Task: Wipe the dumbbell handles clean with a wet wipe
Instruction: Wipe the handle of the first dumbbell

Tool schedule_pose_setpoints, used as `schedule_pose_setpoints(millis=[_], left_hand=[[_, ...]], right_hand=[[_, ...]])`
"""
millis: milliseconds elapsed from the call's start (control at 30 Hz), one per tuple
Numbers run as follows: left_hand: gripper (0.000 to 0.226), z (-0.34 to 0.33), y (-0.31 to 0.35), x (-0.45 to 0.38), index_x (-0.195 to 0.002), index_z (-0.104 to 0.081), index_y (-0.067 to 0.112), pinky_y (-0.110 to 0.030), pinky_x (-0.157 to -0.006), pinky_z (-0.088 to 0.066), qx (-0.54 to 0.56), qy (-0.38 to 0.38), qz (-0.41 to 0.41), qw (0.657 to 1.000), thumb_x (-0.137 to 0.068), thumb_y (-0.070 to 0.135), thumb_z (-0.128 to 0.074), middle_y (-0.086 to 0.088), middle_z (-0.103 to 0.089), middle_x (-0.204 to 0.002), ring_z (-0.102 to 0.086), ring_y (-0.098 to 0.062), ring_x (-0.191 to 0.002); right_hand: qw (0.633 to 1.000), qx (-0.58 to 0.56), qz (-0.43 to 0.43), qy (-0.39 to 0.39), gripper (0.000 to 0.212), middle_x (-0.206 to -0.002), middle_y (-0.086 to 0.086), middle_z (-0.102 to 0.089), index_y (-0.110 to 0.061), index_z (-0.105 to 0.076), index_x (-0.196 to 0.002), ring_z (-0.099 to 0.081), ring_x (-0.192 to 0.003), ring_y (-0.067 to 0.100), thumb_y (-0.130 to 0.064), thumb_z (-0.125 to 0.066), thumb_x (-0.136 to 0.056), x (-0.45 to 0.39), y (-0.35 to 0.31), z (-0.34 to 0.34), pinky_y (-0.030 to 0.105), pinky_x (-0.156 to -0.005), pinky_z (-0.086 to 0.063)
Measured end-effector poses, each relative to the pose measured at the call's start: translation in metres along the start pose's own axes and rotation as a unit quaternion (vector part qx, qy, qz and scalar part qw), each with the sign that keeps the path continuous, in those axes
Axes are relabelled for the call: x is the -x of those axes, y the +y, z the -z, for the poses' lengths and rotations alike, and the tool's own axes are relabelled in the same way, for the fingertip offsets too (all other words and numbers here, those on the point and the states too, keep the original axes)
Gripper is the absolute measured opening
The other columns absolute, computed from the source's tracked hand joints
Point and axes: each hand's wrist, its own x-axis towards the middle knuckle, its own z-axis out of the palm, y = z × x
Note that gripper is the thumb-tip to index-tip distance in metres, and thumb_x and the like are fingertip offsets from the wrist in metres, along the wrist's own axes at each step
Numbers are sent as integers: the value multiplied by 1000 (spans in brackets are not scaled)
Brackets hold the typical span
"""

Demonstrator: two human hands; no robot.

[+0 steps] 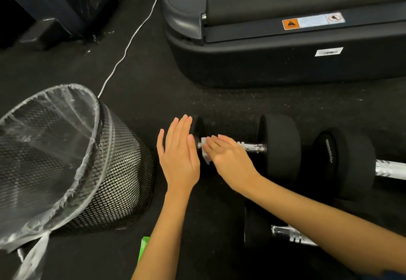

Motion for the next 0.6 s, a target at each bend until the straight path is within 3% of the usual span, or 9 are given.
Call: schedule_pose_setpoints(millis=[133, 300, 433, 600], left_hand=[[44, -1, 1, 1, -141, -53, 16, -40, -122, -18, 1, 10, 5, 1000, -105, 24, -29, 3, -52, -147, -38, -11, -142], [44, -1, -1, 1, -141, -53, 16, -42, -124, -7, -24, 19, -11, 999, -105, 24, -29, 3, -53, -146, -39, -12, -142], [44, -1, 1, 1, -141, -53, 15, -42, -124, -2, -28, 21, -8, 999, -105, 24, -29, 3, -54, -145, -40, -13, -142], [44, -1, -1, 1, -141, -53, 15, -43, -124, -2, -21, 18, -8, 1000, -104, 23, -30, 2, -54, -145, -40, -14, -142]], right_hand=[[1000, -20, -20, -1, 43, -124, 12, -66, -3, -61, -125, -60, -119, 23, -9, -66, -83, -7, 1, 1, 35, -115, -26], [1000, 26, 1, -16, 47, -122, 13, -67, -4, -64, -122, -60, -119, 26, -12, -75, -77, 0, -3, -4, 39, -112, -32], [999, 38, -8, -12, 43, -126, 14, -64, -1, -58, -127, -55, -124, 25, -14, -64, -86, -7, 0, -1, 38, -118, -18], [999, 6, 35, -10, 44, -116, 12, -70, -3, -68, -115, -64, -113, 23, -13, -79, -73, -4, 1, -2, 34, -111, -26]])
